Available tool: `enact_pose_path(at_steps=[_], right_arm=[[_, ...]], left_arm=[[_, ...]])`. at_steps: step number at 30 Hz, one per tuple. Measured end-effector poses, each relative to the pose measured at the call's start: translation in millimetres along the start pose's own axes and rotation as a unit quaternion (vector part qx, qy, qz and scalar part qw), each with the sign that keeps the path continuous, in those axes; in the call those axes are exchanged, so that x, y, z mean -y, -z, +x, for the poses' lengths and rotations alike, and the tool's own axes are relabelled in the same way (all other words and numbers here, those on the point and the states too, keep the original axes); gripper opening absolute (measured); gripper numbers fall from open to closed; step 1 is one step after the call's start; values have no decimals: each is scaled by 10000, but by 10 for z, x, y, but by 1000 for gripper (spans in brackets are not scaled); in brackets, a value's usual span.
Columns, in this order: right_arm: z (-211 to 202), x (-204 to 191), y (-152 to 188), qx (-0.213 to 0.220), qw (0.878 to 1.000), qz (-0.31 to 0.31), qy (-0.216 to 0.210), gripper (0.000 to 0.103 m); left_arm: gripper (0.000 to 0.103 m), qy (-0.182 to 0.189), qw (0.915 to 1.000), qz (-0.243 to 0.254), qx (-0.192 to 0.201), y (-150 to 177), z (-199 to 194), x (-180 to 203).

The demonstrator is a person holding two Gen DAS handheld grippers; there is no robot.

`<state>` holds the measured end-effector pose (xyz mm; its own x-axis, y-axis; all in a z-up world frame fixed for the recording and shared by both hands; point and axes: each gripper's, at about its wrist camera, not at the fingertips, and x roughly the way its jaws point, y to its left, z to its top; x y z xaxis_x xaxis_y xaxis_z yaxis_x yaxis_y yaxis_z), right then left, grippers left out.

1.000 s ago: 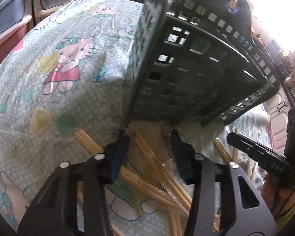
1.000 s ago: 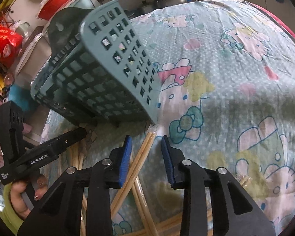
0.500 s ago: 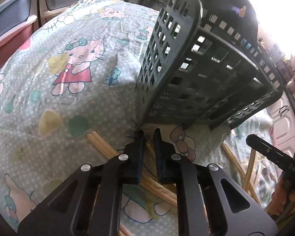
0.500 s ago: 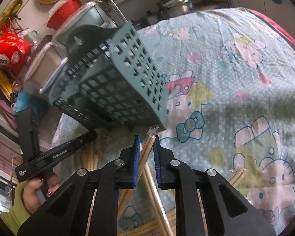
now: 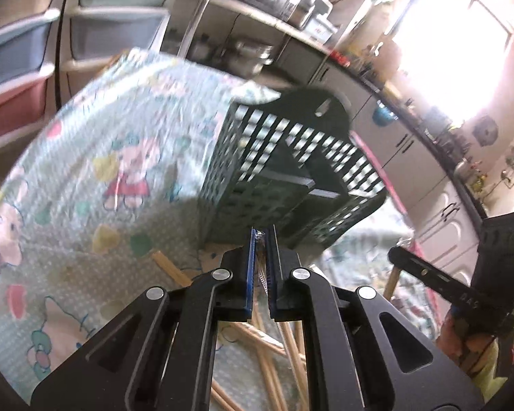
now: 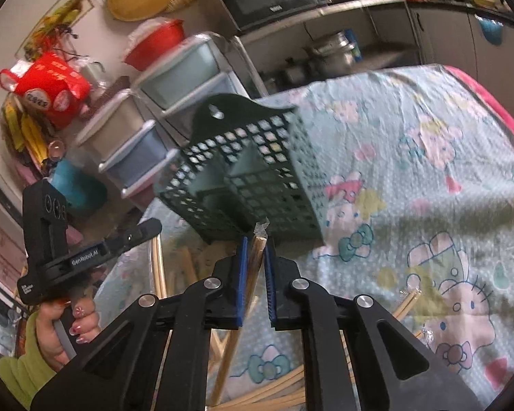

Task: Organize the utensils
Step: 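Lift the held chopsticks with both tools and carry them above the green caddy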

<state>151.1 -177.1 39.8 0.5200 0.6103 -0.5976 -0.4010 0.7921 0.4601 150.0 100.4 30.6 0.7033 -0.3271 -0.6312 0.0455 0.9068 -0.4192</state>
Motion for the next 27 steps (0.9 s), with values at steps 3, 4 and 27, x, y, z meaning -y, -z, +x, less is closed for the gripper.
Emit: enact_pose_path(at_steps=[3,4,27], right_arm=[[-107,-137,-2,146,9997,-212,-42,9],[-143,-185,-14,197,9994,-279,-54,8],[-807,-672,-211,1341,9844,-1132,-84,6]], left_arm=[[3,127,9997,86,202,-61,-168,138],[3,157,9995,121,246,-90,-188,234],[2,681,9889,732,1097,-372,-623,992]])
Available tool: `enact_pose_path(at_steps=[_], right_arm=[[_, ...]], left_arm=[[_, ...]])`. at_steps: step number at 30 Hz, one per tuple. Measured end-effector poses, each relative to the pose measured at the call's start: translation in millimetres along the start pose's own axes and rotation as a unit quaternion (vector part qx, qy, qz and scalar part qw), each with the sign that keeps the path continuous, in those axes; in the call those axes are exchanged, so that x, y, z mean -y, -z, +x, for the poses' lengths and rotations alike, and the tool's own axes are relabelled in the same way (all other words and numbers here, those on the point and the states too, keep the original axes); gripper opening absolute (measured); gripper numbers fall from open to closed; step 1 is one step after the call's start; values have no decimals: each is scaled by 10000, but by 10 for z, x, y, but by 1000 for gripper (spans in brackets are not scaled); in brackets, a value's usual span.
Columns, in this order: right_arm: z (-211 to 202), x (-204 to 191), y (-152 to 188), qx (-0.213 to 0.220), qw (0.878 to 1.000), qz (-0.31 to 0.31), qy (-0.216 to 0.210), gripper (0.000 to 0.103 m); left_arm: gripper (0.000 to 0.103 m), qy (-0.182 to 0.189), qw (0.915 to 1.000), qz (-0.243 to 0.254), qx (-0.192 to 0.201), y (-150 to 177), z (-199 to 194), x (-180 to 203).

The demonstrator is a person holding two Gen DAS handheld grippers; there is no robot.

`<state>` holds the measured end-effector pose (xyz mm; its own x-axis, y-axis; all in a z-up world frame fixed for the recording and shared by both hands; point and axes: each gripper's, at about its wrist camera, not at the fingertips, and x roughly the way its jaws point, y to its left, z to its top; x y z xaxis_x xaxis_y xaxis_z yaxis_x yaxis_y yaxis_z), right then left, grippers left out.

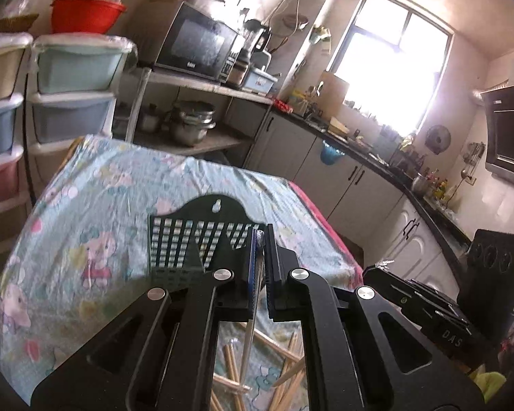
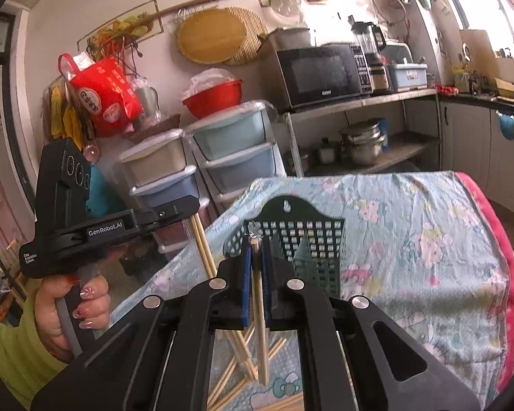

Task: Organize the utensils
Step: 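Lift the held chopsticks with both tools and carry them above the green caddy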

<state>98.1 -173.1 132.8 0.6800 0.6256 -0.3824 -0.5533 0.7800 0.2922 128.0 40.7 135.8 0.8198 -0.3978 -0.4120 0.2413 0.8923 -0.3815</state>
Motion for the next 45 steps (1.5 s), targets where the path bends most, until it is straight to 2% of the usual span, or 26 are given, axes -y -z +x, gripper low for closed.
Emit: enact_pose_path(at_steps=[17,28,32,40,45], right_arm=[[-103,41,-597,905,9957,-59,181,6],[36,143,-1101,1342,9893,-121,554,6],[143,200,-1169,1381,9880,-101,688,6],[325,196,-1182,1391,9853,-241,965,6],[435,189,-1155,1353,9846,-324,1060,6]], left_arm=[[2,-282,9958,358,799,-698,-208,167],[2,-623,9874,460,1379,-1112,-287,127],[2,-674,9867,335,1438,-1148,-225,15],[2,-663,9892,188,1293,-1068,19,-162],[2,-759,9883,312,1287,-993,94,-181]])
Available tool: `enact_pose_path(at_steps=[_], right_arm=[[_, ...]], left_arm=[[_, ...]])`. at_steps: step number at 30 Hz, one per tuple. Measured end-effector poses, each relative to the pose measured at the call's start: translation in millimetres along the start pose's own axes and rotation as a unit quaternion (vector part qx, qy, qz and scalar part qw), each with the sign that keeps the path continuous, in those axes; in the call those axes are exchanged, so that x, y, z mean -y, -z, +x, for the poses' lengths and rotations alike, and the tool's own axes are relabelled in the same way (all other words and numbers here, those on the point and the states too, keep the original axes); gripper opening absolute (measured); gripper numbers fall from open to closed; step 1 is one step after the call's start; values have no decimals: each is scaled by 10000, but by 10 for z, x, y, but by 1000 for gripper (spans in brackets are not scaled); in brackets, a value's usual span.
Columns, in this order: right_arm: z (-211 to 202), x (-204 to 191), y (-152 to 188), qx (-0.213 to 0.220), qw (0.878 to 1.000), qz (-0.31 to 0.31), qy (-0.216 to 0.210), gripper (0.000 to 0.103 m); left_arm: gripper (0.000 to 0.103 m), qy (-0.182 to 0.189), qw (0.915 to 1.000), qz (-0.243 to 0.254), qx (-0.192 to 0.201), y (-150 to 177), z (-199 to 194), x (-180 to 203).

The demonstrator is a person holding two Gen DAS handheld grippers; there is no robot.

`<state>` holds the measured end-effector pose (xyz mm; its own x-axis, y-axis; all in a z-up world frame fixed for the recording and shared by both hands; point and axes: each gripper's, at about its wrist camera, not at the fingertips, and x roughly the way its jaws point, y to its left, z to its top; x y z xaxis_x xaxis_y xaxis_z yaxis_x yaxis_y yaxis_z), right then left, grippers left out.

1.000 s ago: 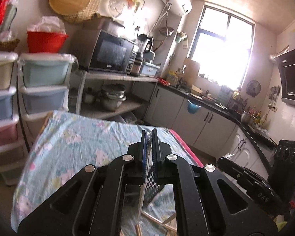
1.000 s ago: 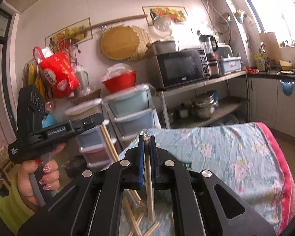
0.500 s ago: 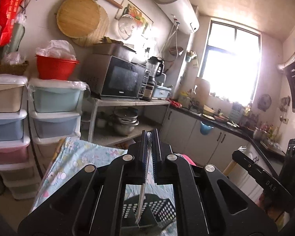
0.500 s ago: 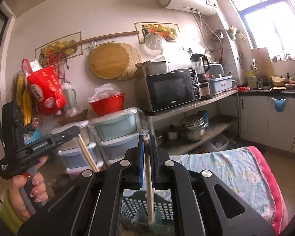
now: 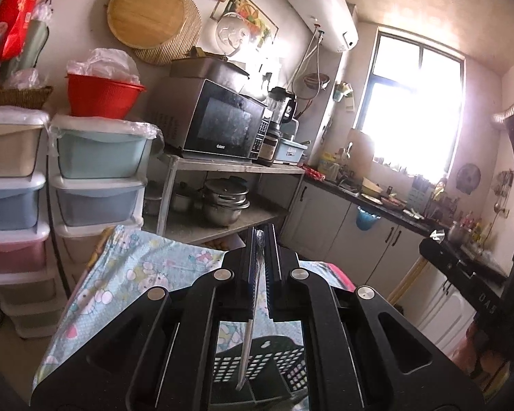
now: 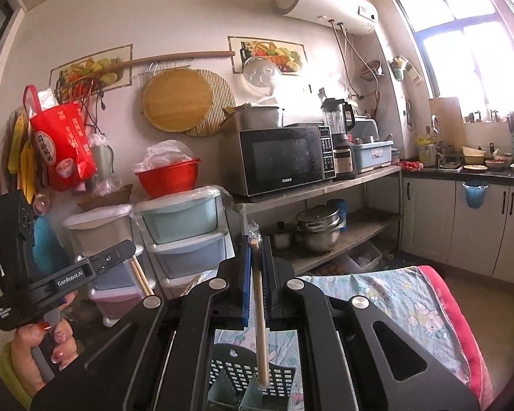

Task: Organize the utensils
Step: 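Lift the held chopsticks with both tools and carry them above the green caddy, then open the left tool over the caddy while the right tool opens, dropping chopsticks in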

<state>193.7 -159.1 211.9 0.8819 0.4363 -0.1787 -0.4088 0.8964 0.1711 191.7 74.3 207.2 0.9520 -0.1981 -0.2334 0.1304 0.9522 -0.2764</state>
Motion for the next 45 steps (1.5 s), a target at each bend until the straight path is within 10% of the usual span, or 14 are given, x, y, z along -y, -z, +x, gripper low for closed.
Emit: enact_pose_path(at_steps=[15,26,33,45], right_arm=[[400,173,350,-583,9978,314,-44,7],[207,373,525,-683,9961,549,35,29],[54,472,632,-756,9949,650,138,38],[-191,485,846,-971,9930,631,222,44]], left_arm=[[3,-153,9991,107,-393,403,252,-139],[4,-229,9984,-41,-516,594,203,-184],[45,-312,9980,-169,-526,682,104,-230],[83,-303,9978,-319,-496,831,-190,-222]])
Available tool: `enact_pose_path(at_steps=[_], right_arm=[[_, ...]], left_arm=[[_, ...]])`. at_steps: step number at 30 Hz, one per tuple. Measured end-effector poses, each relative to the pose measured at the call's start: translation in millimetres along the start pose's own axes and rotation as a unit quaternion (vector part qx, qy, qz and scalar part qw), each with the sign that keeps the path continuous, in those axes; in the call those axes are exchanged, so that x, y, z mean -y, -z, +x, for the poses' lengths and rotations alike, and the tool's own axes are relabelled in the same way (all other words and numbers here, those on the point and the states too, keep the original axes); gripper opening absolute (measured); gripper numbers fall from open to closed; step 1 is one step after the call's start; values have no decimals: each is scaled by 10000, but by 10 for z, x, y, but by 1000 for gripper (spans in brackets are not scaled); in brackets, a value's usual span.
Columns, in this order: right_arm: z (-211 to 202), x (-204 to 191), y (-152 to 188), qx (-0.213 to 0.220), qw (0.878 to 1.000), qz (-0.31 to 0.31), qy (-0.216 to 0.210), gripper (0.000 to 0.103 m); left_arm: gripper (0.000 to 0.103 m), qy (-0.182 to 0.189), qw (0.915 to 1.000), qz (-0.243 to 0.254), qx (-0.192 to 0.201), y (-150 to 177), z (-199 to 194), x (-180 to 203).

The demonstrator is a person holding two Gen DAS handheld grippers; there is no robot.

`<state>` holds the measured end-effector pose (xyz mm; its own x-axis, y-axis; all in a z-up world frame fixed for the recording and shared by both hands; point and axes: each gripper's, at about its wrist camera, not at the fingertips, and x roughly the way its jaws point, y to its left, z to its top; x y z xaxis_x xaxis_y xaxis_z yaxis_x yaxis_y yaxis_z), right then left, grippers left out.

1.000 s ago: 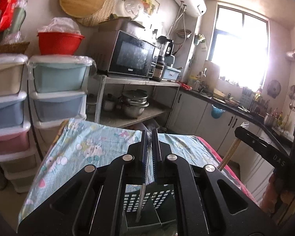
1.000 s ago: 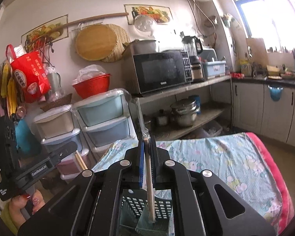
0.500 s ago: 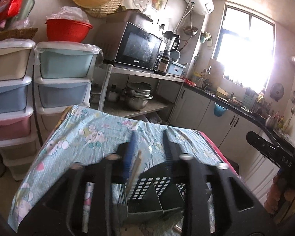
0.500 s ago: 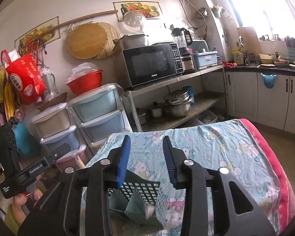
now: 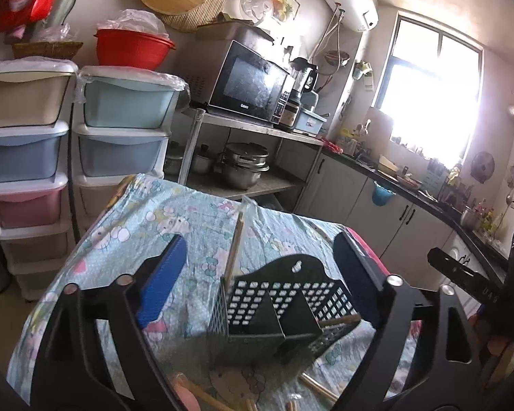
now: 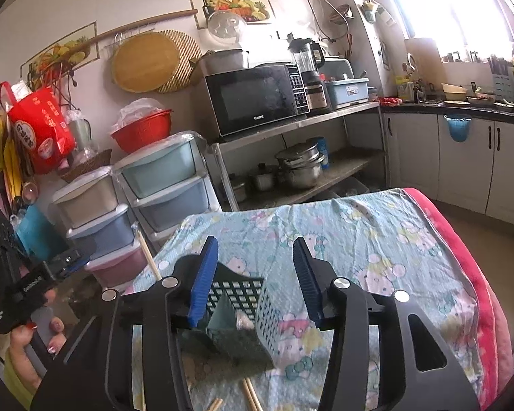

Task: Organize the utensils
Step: 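Open the left tool over the caddy while the right tool opens, dropping chopsticks in, then move both tools back toward the remaining chopsticks beside the caddy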

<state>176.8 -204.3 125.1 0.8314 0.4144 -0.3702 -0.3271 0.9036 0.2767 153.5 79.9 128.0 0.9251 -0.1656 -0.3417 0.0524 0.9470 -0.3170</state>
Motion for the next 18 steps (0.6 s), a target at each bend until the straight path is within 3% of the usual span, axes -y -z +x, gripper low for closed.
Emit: enact_pose_path(at_steps=[6,18], right_arm=[[-154,21,112,-48,10000,-8,-24,46],[-420,41,327,-154,9999,-18,-34,47]], left_arm=[[92,101,9999,-70,-26,116,-133,18],[92,127,9998,-115,-94,319,-388,36]])
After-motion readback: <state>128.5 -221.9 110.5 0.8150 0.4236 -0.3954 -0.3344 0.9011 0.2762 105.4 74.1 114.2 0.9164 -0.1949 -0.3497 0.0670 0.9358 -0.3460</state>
